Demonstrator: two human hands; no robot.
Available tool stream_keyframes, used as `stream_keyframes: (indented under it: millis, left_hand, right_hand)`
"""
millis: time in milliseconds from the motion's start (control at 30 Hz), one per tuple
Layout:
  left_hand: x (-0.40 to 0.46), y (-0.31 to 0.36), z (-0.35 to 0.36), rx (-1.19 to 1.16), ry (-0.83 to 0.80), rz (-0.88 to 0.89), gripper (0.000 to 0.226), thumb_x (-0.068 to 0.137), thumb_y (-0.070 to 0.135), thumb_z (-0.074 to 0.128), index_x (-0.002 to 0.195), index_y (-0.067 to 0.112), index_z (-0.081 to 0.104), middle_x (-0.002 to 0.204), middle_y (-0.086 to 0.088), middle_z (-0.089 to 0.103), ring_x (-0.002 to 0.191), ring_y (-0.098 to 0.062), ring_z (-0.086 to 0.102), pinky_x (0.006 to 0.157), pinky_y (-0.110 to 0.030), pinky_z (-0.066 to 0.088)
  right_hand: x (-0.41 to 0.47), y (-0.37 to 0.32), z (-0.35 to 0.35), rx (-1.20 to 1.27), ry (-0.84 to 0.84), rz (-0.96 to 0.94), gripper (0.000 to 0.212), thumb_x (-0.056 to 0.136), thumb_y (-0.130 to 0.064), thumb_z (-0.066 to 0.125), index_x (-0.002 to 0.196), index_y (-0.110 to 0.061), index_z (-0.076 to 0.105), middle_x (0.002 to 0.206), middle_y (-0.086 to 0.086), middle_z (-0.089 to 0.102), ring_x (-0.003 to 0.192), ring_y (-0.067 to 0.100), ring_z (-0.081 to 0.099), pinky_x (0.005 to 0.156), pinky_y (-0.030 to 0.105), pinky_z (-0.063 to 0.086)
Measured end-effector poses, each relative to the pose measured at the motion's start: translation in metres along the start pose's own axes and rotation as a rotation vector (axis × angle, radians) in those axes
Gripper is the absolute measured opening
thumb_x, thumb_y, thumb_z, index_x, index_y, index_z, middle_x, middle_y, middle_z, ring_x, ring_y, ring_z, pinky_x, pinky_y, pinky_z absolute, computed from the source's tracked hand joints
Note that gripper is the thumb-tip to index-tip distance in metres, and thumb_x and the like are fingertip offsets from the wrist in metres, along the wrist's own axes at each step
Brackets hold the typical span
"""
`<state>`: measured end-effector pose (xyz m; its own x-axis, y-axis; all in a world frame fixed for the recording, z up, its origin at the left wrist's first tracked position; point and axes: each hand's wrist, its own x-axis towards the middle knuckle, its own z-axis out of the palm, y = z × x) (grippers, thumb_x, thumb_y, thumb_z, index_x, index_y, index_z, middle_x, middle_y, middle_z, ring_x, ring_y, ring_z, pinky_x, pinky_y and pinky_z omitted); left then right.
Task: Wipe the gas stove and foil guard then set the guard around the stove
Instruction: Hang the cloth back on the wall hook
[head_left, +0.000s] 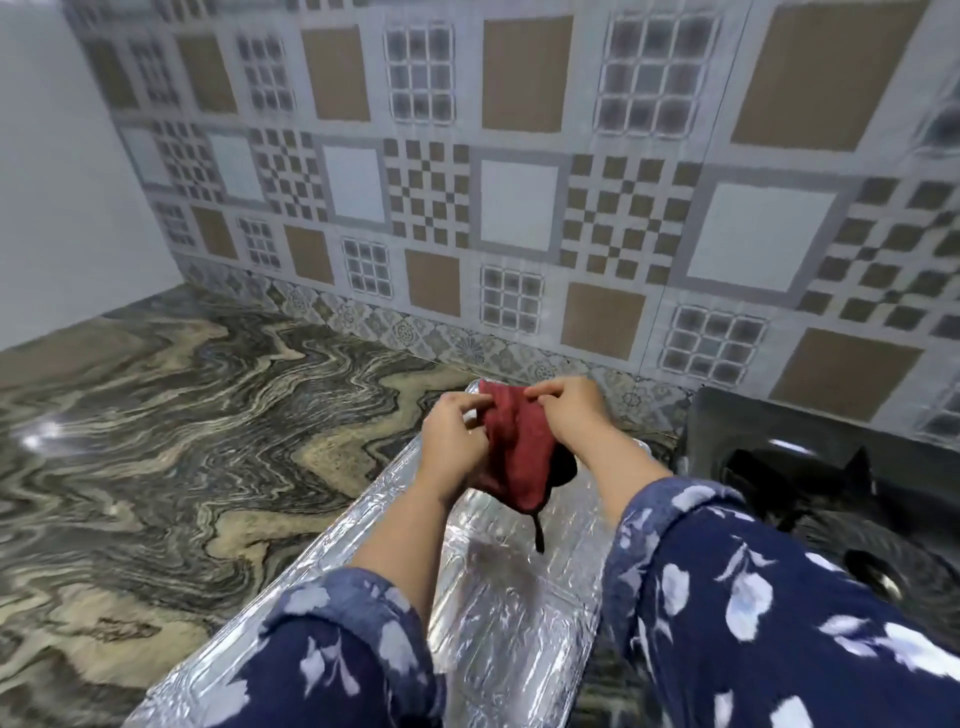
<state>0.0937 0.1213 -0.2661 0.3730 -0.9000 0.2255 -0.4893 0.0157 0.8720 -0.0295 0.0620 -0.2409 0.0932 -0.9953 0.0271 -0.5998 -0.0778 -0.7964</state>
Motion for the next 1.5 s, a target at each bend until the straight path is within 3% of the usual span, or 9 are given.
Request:
stream_keyframes:
  millis: [100,200,333,500,700,1000,1233,1367,1500]
  left_hand:
    - [0.024,0.049,-0.004,-0.008,0.013,0.123,0.04,0.077,-0.009,0.052,0.111,0.005,0.068,0.115,-0.008,0.06,0.096,-0.017,0.06,0.077,0.002,0.039]
    - [0.046,0.107,-0.006,-0.001,0.024,0.275,0.039,0.077,0.01,0.068,0.116,0.014,0.066,0.118,-0.001,0.057,0.102,-0.019,0.06,0.091,-0.024,0.048]
    - [0.071,0.181,-0.006,-0.055,0.042,0.44,0.047,0.075,0.0,0.068,0.121,0.011,0.062,0.12,0.0,0.056,0.098,-0.016,0.06,0.083,-0.012,0.044]
    - [0.112,0.254,-0.001,-0.053,0.086,0.587,0.055,0.074,-0.002,0.066,0.127,0.012,0.057,0.124,0.003,0.051,0.104,-0.019,0.06,0.097,-0.034,0.049]
    - [0.167,0.307,0.018,0.026,0.076,0.691,0.069,0.078,0.008,0.069,0.141,0.013,0.041,0.138,0.0,0.04,0.117,-0.017,0.049,0.1,-0.019,0.035]
    - [0.238,0.318,0.056,0.176,0.1,0.737,0.081,0.075,0.009,0.073,0.145,0.015,0.033,0.144,-0.002,0.03,0.121,-0.022,0.046,0.101,-0.022,0.034]
    - [0.222,0.282,0.059,0.067,0.076,0.694,0.06,0.084,-0.006,0.05,0.14,0.014,0.043,0.132,-0.003,0.046,0.121,-0.018,0.046,0.096,-0.011,0.026]
    - [0.196,0.263,0.043,0.068,0.061,0.603,0.058,0.084,-0.002,0.046,0.138,0.02,0.044,0.136,-0.004,0.043,0.12,-0.023,0.05,0.102,-0.032,0.043]
    - [0.149,0.222,0.021,0.246,-0.044,0.466,0.048,0.086,0.012,0.053,0.132,0.022,0.049,0.139,-0.005,0.041,0.117,-0.026,0.054,0.098,-0.045,0.048]
  right_hand:
    - [0.004,-0.037,-0.058,0.012,0.043,-0.09,0.021,0.088,-0.009,0.061,0.105,-0.014,0.072,0.116,0.005,0.069,0.111,0.019,0.061,0.08,0.015,0.037]
    - [0.006,-0.073,-0.12,-0.075,0.115,-0.205,0.027,0.084,-0.008,0.066,0.11,-0.013,0.07,0.119,0.005,0.068,0.114,0.016,0.059,0.078,0.009,0.032]
    - [0.016,-0.115,-0.188,-0.151,0.284,-0.32,0.026,0.084,-0.007,0.065,0.109,-0.012,0.071,0.12,0.006,0.068,0.116,0.018,0.058,0.088,0.011,0.032]
    - [0.043,-0.154,-0.25,-0.268,0.51,-0.45,0.027,0.086,-0.009,0.063,0.111,-0.013,0.07,0.119,0.012,0.061,0.113,0.025,0.056,0.093,0.018,0.035]
    - [0.091,-0.179,-0.293,-0.33,0.648,-0.512,0.029,0.088,-0.01,0.061,0.115,-0.017,0.068,0.121,0.013,0.057,0.118,0.028,0.052,0.096,0.021,0.033]
    - [0.159,-0.171,-0.298,-0.407,0.736,-0.587,0.034,0.088,-0.009,0.062,0.122,-0.01,0.062,0.114,0.011,0.055,0.106,0.027,0.054,0.095,0.025,0.038]
    - [0.154,-0.146,-0.269,-0.227,0.678,-0.56,0.034,0.095,-0.005,0.048,0.129,-0.005,0.055,0.112,0.014,0.048,0.094,0.021,0.046,0.085,0.003,0.027]
    - [0.123,-0.131,-0.25,-0.059,0.625,-0.514,0.036,0.094,-0.002,0.046,0.129,-0.007,0.055,0.121,0.011,0.043,0.109,0.019,0.044,0.11,0.019,0.024]
    - [0.077,-0.106,-0.218,-0.282,0.57,-0.443,0.038,0.094,-0.006,0.047,0.129,-0.018,0.057,0.154,0.01,0.022,0.137,0.03,0.03,0.11,0.028,0.026]
